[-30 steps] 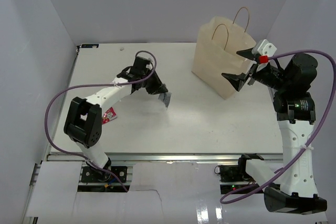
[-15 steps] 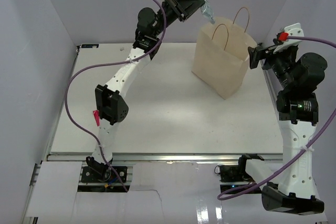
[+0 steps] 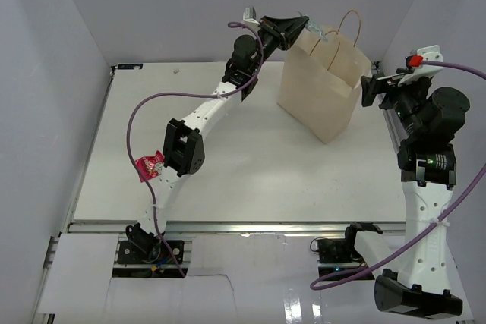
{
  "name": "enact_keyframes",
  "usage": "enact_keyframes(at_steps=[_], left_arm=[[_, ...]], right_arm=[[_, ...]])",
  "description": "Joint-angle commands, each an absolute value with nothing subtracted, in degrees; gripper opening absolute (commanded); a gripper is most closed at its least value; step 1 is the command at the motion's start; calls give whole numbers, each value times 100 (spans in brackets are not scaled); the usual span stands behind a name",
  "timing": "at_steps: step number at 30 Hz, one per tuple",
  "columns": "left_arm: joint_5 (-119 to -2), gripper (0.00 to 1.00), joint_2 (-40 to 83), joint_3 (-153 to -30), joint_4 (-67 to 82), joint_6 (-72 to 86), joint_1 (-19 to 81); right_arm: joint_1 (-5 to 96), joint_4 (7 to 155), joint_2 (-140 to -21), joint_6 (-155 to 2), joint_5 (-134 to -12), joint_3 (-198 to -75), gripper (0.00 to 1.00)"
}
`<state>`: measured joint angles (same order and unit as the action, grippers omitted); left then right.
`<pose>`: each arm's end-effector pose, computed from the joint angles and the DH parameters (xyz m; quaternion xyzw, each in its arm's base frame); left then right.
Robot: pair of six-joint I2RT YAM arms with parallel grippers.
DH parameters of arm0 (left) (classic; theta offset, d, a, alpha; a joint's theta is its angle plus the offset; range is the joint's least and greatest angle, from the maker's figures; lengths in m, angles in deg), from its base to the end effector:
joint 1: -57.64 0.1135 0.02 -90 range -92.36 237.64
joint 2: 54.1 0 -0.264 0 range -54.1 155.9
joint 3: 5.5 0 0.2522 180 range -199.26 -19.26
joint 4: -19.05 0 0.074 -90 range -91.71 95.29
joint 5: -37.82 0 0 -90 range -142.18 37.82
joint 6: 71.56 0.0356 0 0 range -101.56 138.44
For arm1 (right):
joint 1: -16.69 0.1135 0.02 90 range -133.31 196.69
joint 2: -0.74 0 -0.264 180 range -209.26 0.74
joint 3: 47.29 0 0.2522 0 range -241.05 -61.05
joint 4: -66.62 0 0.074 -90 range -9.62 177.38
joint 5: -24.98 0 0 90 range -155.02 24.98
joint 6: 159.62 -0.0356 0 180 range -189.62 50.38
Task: Place the snacks into the paper bag
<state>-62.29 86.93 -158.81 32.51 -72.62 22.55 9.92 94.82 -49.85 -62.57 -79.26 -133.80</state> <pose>0.4627 -0.3327 0.3805 -0.1827 0.5028 -0.7733 0.3402 0.1640 -0.0107 0.4800 -0.0949 0.6526 -0.0090 0.7517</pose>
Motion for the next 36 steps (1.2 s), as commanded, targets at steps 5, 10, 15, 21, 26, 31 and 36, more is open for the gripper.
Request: enact_keyframes(at_steps=[5,10,15,21,26,31,36], left_arm=[[-5843,0,8292,-15848,3096,-7437,2037],[-5614,0,8107,-15514,2867,-7480,1976],[-5316,0,8388,-15865,2832,-8007,1984],[-5115,0,8284,-15699,2638,-8368,1984],[-4867,1,8327,-15804,2489,-8509,2019],[-4814,2,8415,-15839,2410,-8711,2028],[-4858,11,8283,-15646,2225,-8729,2028]], right_arm=[[957,9251,-4760,-6478,-8101,-13163,91],[957,9251,-4690,-6505,-8163,-13058,91],[957,9260,-4619,-6557,-8233,-12961,91],[957,9260,-4532,-6575,-8268,-12864,91],[957,9260,-4496,-6645,-8347,-12794,91],[957,9242,-4461,-6689,-8374,-12759,92],[957,9233,-4400,-6707,-8382,-12724,92]])
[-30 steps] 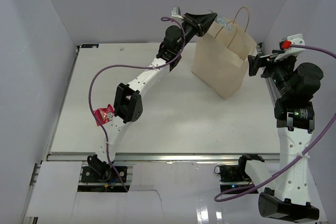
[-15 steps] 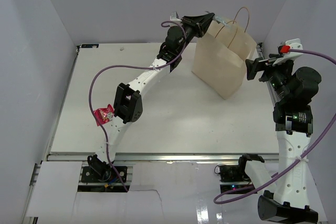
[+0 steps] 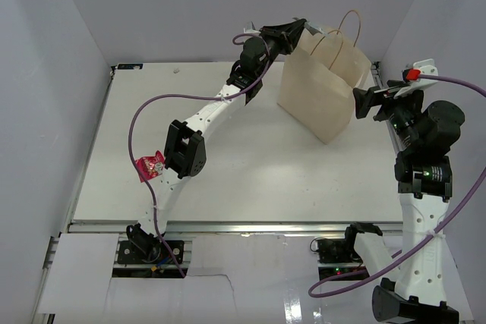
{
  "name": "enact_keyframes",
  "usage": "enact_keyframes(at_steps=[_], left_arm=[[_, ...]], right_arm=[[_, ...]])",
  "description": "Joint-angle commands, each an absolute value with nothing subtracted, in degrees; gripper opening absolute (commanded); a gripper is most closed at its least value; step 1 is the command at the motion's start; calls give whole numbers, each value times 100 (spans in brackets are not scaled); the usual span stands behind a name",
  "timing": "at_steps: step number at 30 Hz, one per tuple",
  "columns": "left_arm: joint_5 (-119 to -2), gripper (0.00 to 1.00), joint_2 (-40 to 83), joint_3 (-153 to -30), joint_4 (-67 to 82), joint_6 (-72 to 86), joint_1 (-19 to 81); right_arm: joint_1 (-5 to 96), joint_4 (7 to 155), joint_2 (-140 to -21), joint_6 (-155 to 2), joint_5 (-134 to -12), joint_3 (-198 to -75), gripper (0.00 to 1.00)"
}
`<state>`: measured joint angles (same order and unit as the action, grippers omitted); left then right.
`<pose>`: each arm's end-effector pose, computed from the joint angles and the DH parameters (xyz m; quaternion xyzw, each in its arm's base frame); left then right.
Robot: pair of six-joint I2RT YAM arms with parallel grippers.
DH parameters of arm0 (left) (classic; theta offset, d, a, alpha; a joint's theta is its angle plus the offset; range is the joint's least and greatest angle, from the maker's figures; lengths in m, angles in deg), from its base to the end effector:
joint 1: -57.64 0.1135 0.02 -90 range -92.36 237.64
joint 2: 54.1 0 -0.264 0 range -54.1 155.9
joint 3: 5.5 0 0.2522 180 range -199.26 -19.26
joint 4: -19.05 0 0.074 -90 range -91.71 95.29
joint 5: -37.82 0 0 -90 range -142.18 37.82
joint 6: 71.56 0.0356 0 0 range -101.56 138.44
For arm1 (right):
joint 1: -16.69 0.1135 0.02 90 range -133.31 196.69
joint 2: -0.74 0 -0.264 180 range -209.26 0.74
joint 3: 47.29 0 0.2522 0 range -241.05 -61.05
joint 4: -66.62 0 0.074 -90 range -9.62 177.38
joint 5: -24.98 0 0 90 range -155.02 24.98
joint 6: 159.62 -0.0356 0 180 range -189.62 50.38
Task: Place the snacks into the paper bag
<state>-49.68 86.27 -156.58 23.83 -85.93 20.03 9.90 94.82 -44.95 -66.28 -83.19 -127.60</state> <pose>0.4578 -0.3507 0.3580 -0.3475 0.4958 -0.7481 0.2717 0.1505 -0.0067 0.4577 -0.0979 0.6613 0.0398 0.7427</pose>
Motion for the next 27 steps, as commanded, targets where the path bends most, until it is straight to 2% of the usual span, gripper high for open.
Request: enact_keyframes(at_steps=[1,4,11,16,27], left_arm=[[-4867,18,8274,-15646,2208,-8729,2037],[-4884,32,8274,-15646,2172,-8729,2028],[-4990,45,8274,-15611,2155,-8834,2028],[-5016,46,8248,-15646,2102,-8799,2037],[-4815,45,8222,-16111,951,-8623,2046]], right_arm=[[957,9242,-4400,-6715,-8383,-12715,92],[966,9242,-4408,-6733,-8391,-12723,92],[957,9233,-4365,-6733,-8400,-12697,92],[957,9233,-4338,-6733,-8409,-12671,92],[957,9198,-4303,-6795,-8400,-12618,92]])
